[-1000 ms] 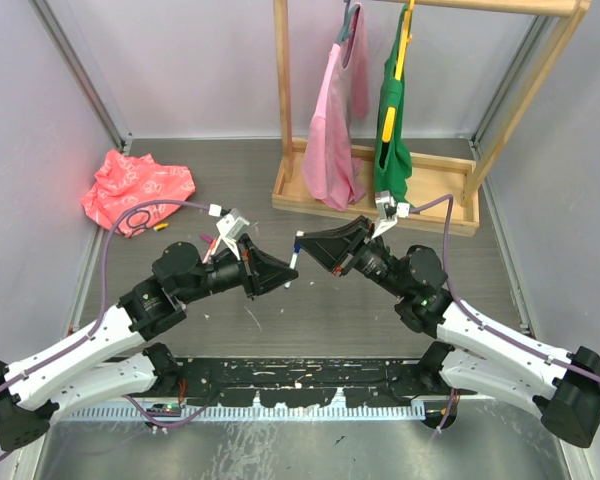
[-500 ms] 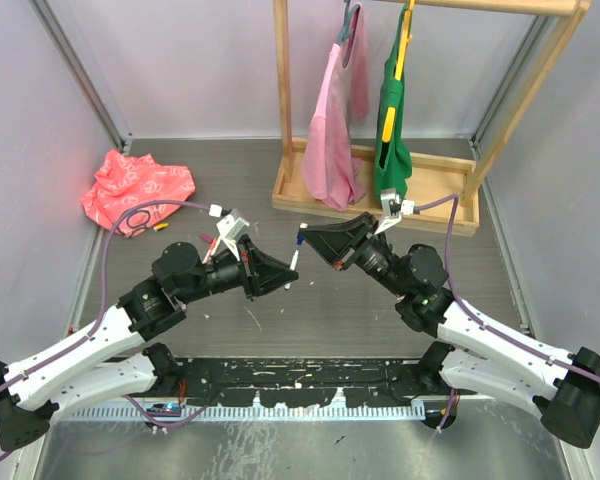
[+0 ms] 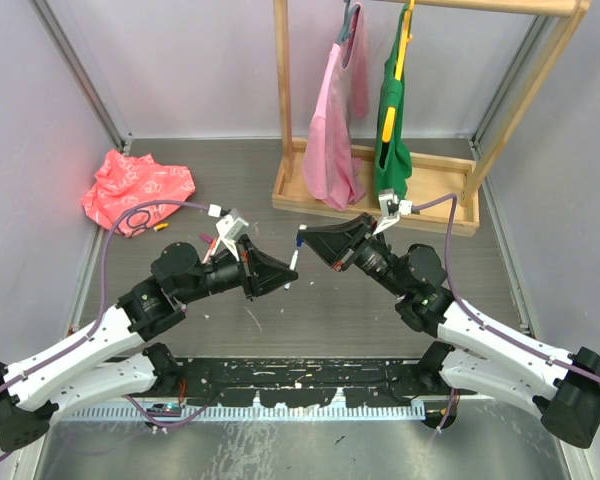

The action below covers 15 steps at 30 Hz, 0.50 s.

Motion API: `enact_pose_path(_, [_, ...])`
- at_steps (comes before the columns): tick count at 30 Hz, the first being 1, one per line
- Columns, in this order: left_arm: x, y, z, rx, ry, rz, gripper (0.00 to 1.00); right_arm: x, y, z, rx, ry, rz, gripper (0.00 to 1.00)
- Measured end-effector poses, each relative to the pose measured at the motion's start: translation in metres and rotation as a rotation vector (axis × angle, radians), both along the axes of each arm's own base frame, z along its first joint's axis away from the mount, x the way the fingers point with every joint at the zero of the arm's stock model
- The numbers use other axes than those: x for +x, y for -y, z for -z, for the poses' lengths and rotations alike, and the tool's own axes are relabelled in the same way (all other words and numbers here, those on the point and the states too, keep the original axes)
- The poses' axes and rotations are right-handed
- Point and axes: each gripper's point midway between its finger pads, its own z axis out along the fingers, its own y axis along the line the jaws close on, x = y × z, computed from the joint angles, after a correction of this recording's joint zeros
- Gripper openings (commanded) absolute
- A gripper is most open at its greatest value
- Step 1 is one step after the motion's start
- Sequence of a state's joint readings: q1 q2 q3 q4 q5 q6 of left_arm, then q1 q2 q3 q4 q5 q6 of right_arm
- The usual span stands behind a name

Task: Insert the pens into the pen caps
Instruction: Insert the pen cap onto the pen.

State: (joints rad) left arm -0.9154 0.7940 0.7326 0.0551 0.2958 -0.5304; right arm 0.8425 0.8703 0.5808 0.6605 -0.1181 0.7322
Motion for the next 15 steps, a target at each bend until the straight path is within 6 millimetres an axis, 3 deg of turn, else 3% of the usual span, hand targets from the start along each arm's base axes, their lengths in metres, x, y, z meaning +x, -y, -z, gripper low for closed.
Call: enact_pose_path(15, [0.0001, 0.0, -0.0001, 0.0, 0.0, 0.0, 0.0, -0.0046, -0.0024, 0.0008, -0.005, 0.002, -0.027, 0.0])
